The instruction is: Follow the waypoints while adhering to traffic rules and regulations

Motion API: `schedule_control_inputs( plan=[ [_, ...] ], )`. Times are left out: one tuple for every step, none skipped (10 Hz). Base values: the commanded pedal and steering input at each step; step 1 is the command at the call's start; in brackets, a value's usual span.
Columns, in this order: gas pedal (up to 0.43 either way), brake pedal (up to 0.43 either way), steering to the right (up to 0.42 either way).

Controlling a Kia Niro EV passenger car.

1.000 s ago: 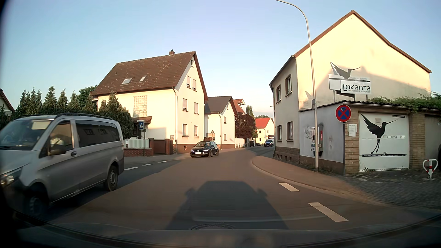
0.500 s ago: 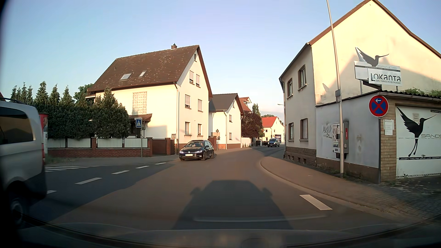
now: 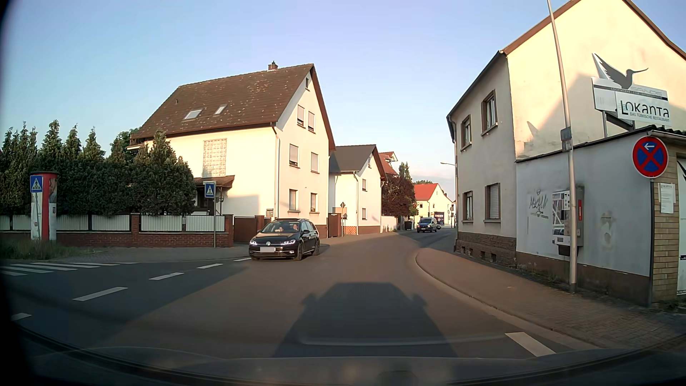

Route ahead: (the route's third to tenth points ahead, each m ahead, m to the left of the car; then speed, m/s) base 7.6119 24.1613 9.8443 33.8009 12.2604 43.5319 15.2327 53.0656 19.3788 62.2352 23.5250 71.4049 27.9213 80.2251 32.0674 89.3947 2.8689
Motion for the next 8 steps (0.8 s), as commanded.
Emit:
schedule_control_inputs(
  plan=[
    [0.000, 0.280, -0.030],
    [0.000, 0.280, -0.031],
    [0.000, 0.280, -0.031],
    [0.000, 0.287, -0.032],
    [0.000, 0.287, -0.033],
    [0.000, 0.287, -0.033],
    [0.000, 0.287, -0.033],
    [0.000, 0.287, -0.033]
  ],
)
